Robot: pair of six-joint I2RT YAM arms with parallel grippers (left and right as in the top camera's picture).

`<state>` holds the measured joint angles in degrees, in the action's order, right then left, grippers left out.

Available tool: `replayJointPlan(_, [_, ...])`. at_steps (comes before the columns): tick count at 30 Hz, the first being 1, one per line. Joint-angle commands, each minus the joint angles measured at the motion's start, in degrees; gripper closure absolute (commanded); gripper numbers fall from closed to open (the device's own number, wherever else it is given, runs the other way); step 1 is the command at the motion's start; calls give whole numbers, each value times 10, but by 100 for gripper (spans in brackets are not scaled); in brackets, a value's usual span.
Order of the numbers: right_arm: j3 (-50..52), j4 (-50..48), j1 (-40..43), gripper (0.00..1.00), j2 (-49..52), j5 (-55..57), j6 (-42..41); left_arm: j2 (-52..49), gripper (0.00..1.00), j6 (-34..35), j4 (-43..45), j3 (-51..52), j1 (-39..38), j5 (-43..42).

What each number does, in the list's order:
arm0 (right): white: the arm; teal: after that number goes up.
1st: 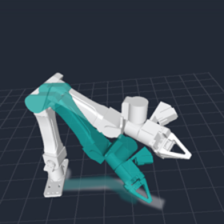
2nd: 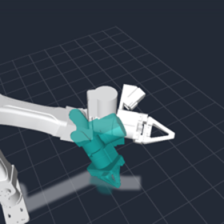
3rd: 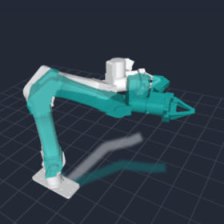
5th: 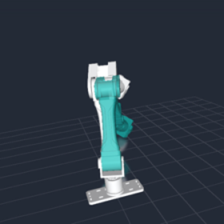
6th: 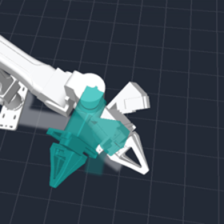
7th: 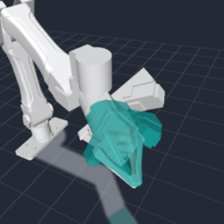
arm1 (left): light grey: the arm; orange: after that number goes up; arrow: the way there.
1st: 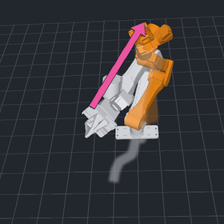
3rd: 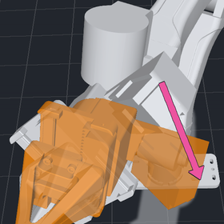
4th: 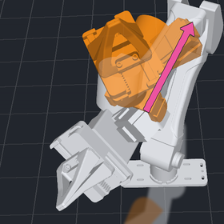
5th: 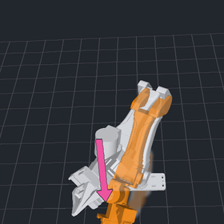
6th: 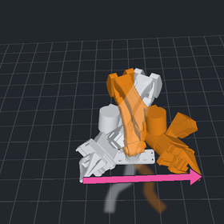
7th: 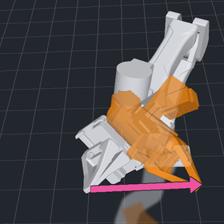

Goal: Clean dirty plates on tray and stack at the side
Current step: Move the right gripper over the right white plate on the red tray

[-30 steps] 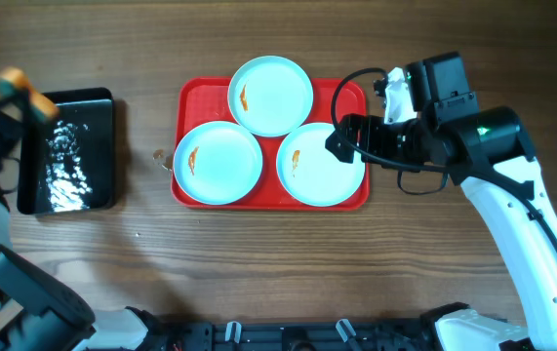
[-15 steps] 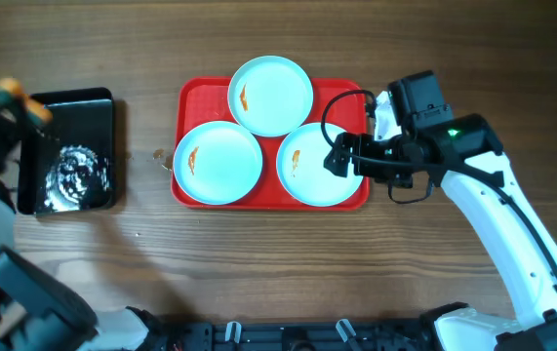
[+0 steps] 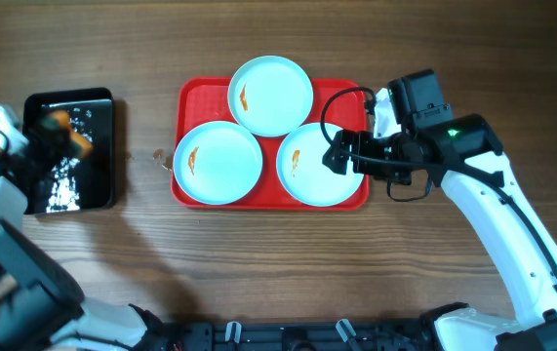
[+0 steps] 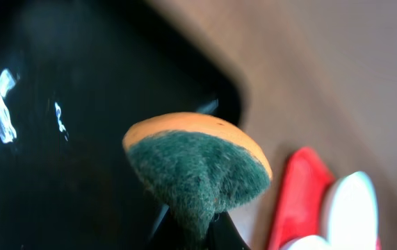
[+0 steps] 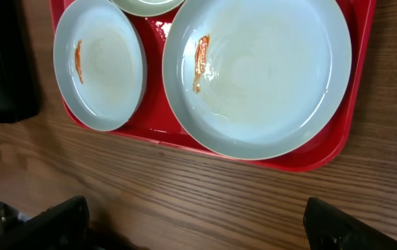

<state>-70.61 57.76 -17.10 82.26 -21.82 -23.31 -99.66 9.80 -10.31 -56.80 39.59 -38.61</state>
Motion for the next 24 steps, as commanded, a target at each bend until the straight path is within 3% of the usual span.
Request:
replayJointPlan(1, [1,6,-3,0,-1,-7,9,8,96,-23,62,-2,10,-99])
replayJointPlan(6, [1,3,-3,1,-1,-7,8,79,96,149,218,-33,21,-135])
replayJointPlan(9, [1,-3,-3,0,-1,-7,8,143,96,193,344,-44,16,-130])
replayJointPlan(12, [1,-9,-3,0,-1,-7,8,168,96,217,374,-44,10,-111])
replayJointPlan(15, [1,-6,-3,0,-1,-7,11,169,96,205,288,-43,5,-98])
replayJointPlan(17, [1,2,-3,0,-1,-7,18,160,96,129,181,-43,4,-57])
replayJointPlan(20, [1,12,-3,0,-1,-7,25,106,96,-30,-1,-36,-4,96])
replayJointPlan(22, [1,11,-3,0,-1,-7,24,47,96,-80,-60,-31,-7,143])
replayJointPlan(24, [1,4,-3,0,-1,-18,27,2,96,-81,-90,-31,-4,143])
